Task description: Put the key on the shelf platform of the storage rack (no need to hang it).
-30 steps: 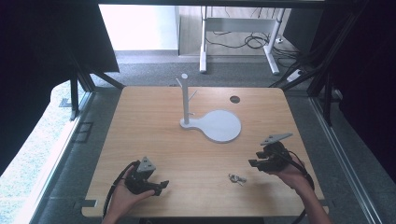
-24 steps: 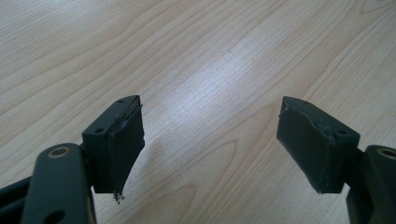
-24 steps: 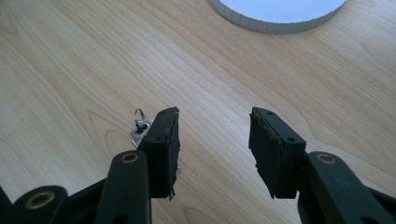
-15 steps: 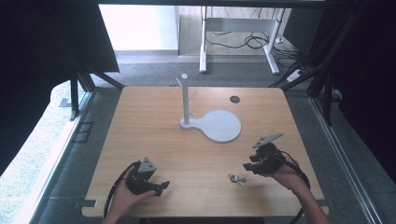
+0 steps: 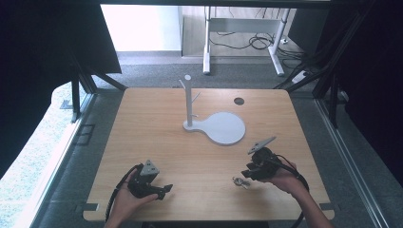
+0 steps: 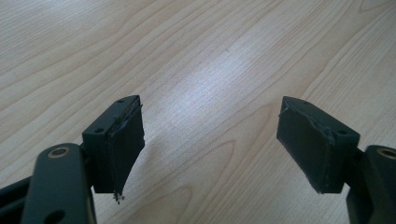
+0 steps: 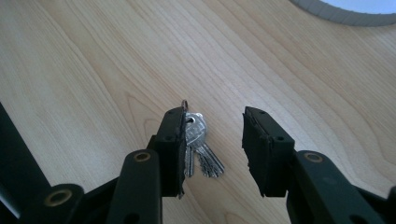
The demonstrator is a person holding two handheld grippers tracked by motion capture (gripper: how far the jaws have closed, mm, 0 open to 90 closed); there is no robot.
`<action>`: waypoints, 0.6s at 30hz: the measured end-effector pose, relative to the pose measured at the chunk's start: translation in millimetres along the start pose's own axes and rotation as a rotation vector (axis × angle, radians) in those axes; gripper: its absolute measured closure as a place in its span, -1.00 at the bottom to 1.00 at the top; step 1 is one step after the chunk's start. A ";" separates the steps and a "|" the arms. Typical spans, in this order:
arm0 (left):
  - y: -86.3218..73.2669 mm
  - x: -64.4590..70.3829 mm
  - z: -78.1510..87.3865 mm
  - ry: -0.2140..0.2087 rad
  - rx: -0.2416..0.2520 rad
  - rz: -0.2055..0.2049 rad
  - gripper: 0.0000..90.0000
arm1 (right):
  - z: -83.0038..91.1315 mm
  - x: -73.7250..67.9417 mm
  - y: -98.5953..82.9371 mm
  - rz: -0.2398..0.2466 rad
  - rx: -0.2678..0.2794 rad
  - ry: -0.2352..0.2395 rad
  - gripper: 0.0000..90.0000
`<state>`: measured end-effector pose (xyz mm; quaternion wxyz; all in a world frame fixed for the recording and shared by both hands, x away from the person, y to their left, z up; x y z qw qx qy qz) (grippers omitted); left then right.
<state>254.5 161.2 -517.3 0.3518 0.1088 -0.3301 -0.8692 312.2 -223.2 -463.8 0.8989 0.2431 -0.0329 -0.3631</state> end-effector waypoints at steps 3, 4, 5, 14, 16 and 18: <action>0.2 0.4 0.2 -0.001 -0.001 -0.002 -0.48 | -3.0 -2.2 1.7 -0.006 -0.003 0.001 0.38; 0.2 0.5 0.1 0.000 -0.001 -0.001 -0.48 | -3.8 -2.4 2.2 -0.003 -0.004 0.001 0.39; 0.2 0.6 0.1 -0.001 -0.002 -0.002 -0.48 | -4.7 -2.9 2.8 -0.002 -0.005 0.000 0.39; 0.2 1.0 0.3 -0.002 0.000 -0.004 -0.48 | -20.8 -12.7 7.6 0.012 -0.059 0.025 0.41; 0.2 0.8 0.5 -0.001 0.003 -0.002 -0.48 | -22.6 -13.5 8.2 0.016 -0.065 0.030 0.42; 0.0 0.4 0.6 -0.001 0.000 -0.004 -0.48 | -27.3 -16.3 10.1 0.023 -0.074 0.028 0.44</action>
Point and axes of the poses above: each handheld gripper's, and its own axes: z roughly backward along the jaws, y roughly out of its top, x roughly to its right, the point moved 1 cm from there along -z, roughly forward along the jaws, and after that the axes turned 4 degrees about -z, right-handed, at the moved point
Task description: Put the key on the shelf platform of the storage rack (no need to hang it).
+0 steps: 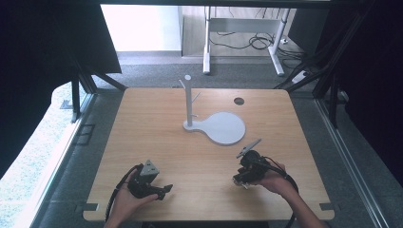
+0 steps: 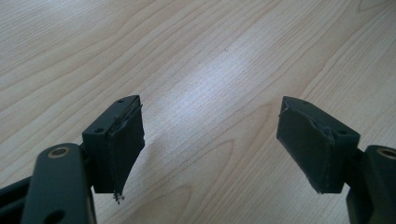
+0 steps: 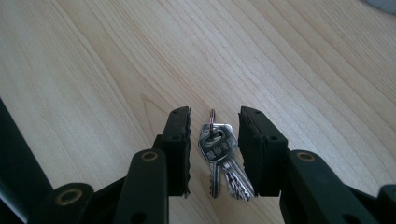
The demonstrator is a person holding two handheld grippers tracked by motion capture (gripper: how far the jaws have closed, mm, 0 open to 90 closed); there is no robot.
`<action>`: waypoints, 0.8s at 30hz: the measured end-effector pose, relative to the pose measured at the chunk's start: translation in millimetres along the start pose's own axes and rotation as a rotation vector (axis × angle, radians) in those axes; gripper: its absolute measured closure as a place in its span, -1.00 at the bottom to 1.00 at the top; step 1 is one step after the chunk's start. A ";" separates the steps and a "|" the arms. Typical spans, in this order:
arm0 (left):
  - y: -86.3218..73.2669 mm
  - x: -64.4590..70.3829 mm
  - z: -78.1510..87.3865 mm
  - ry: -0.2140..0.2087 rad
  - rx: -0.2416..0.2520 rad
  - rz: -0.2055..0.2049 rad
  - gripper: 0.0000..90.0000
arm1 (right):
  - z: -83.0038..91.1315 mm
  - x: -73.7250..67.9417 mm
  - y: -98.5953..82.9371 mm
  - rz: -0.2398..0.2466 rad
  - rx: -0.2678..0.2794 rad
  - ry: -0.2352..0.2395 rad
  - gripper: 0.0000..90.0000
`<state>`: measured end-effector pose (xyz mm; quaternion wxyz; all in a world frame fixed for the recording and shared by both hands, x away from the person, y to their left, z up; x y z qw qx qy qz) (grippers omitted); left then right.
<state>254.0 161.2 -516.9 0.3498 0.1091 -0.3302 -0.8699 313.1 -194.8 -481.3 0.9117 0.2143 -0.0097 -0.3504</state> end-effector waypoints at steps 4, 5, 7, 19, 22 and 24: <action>-0.2 -0.1 -0.4 0.000 -0.002 0.000 -0.48 | -4.8 -1.7 3.4 0.000 -0.012 0.008 0.49; -0.1 0.0 -0.3 -0.002 -0.004 -0.001 -0.48 | -6.2 -1.9 4.1 0.002 -0.022 0.011 0.49; -0.1 0.0 -0.3 -0.002 -0.004 -0.001 -0.48 | -9.3 -2.3 5.6 0.004 -0.034 0.009 0.51; -0.4 -0.2 -0.6 -0.003 -0.010 -0.003 -0.48 | -24.6 -0.9 9.3 -0.014 -0.086 -0.014 0.63; -0.4 -0.2 -0.6 -0.003 -0.010 -0.002 -0.48 | -26.4 -1.0 9.7 -0.018 -0.094 -0.013 0.64; -0.5 -0.3 -0.9 -0.002 -0.008 -0.001 -0.48 | -26.5 -1.0 9.9 -0.015 -0.093 -0.013 0.65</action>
Point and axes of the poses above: each handheld gripper's, and its own axes: z roughly backward along the jaws, y roughly out of its top, x roughly to its right, the point moved 1 cm from there along -z, roughly forward along the jaws, and after that the axes turned 4 degrees about -z, right-handed, at the moved point
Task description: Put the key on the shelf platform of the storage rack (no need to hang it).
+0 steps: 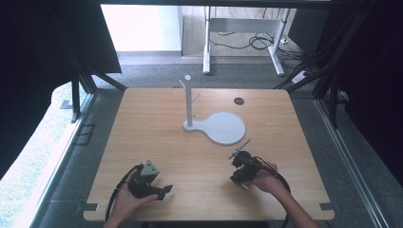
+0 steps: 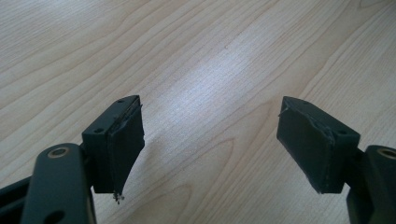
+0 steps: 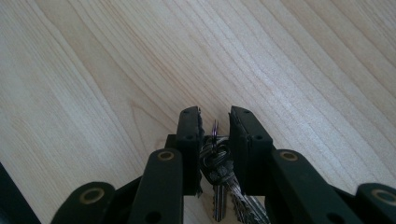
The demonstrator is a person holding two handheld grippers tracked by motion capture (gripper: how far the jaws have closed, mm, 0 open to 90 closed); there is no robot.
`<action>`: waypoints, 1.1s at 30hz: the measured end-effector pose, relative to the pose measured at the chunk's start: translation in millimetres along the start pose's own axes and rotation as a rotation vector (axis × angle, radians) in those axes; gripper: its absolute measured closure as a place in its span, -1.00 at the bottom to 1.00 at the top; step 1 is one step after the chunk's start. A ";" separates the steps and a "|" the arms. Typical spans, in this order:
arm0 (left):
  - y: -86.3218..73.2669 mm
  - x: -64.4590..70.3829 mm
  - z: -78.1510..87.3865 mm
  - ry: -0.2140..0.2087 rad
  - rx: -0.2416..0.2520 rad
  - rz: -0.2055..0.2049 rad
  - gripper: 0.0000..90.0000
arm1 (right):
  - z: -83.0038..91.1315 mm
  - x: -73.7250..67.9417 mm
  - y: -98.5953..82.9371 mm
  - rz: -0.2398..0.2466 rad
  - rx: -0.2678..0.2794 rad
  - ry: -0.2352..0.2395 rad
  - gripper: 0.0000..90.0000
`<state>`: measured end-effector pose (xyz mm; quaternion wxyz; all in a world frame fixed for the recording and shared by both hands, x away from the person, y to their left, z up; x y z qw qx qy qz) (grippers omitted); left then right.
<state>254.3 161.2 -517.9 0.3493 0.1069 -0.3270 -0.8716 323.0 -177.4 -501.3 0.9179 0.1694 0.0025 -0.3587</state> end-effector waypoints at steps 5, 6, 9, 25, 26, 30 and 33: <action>-0.1 0.3 -1.0 -0.001 -0.006 -0.002 -0.48 | -0.6 -0.8 0.7 0.003 0.002 -0.007 0.68; -0.1 0.3 -1.0 -0.001 -0.006 -0.002 -0.48 | -0.6 -0.8 0.7 0.003 0.002 -0.007 0.68; -0.1 0.2 -1.0 0.000 -0.005 -0.001 -0.48 | -0.5 -1.7 1.3 0.004 -0.002 -0.007 0.68; -0.8 -1.1 -0.8 0.001 -0.005 -0.001 -0.48 | -6.9 -8.6 5.4 0.048 -0.068 -0.036 0.77; -0.8 -1.2 -0.8 0.001 -0.004 -0.001 -0.48 | -6.7 -9.0 5.3 0.053 -0.071 -0.040 0.82; -0.9 -1.2 -0.8 0.001 -0.004 0.003 -0.48 | -6.8 -9.2 4.9 0.069 -0.085 -0.043 0.95; -0.9 -1.2 -0.9 0.001 -0.004 0.002 -0.48 | -6.5 -8.8 4.8 0.080 -0.091 -0.049 0.97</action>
Point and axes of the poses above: each handheld gripper's, and its own axes: z roughly backward along the jaws, y roughly out of its top, x roughly to its right, the point moved 1 cm from there along -z, roughly forward along the jaws, and after that the axes turned 4 degrees about -z, right-handed, at the moved point
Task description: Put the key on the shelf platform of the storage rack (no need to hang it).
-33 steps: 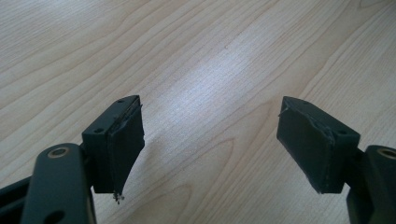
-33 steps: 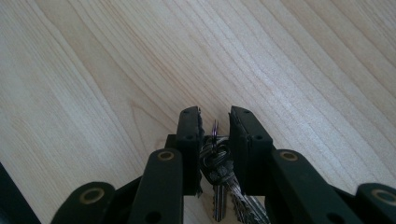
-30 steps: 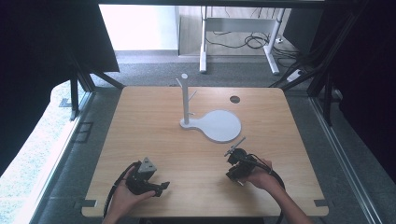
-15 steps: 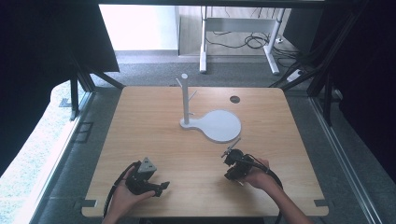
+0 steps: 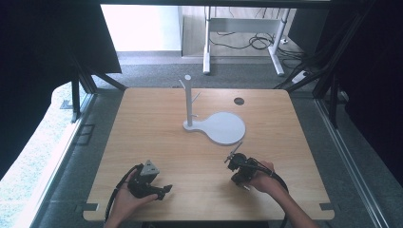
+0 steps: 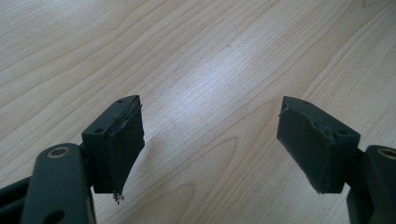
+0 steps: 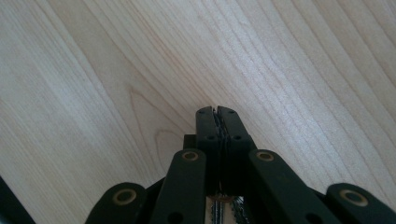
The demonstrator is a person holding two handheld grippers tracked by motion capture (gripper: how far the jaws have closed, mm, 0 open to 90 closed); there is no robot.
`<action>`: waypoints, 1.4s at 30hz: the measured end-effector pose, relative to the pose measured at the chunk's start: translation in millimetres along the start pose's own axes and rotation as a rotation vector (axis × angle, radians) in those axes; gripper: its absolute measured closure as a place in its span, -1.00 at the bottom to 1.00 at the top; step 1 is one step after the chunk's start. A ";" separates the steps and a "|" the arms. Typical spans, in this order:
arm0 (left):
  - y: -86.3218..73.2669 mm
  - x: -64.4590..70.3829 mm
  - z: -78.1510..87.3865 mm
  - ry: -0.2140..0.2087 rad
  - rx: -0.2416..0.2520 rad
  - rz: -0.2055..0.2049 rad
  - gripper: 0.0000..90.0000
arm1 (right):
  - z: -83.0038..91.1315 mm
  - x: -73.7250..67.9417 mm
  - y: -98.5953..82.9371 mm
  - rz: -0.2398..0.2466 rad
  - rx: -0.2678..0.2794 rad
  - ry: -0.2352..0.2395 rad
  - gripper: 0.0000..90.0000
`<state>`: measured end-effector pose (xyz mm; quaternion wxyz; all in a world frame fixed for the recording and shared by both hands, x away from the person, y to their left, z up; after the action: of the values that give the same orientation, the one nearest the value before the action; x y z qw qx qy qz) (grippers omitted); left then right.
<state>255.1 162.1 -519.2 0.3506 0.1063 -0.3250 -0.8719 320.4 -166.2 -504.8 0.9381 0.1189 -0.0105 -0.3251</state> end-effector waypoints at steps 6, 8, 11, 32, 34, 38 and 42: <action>0.0 -0.2 0.0 0.000 0.000 0.000 -0.48 | 0.4 1.0 -0.6 0.010 -0.005 0.001 0.96; 0.0 -0.1 0.1 0.000 0.000 0.000 -0.48 | 1.0 1.4 -0.9 0.002 -0.001 -0.001 0.88; -0.1 -0.4 0.0 0.000 0.000 0.000 -0.48 | 3.6 2.5 -1.8 -0.002 0.008 0.002 0.79; -0.2 -1.0 0.5 0.001 -0.003 -0.001 -0.49 | 6.1 -0.1 -3.9 0.027 -0.042 -0.002 0.97; -0.2 -1.1 0.4 0.001 -0.001 -0.001 -0.48 | 6.6 -0.8 -4.2 0.026 -0.051 -0.002 0.97; 0.0 -0.9 0.4 0.000 -0.004 -0.001 -0.49 | 9.1 0.5 -5.2 0.026 -0.046 0.001 0.99; 0.0 -0.9 0.1 0.000 -0.003 -0.001 -0.48 | 16.6 3.3 -6.0 0.007 -0.031 -0.001 0.99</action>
<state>255.7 162.7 -519.2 0.3503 0.1060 -0.3237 -0.8725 317.7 -176.4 -490.3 0.9409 0.1044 -0.0062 -0.3220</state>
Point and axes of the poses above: each handheld gripper's, and its own axes: z roughly backward along the jaws, y roughly out of its top, x roughly to its right, the point moved 1 cm from there along -z, roughly forward along the jaws, and after that the axes turned 4 degrees about -z, right-handed, at the moved point
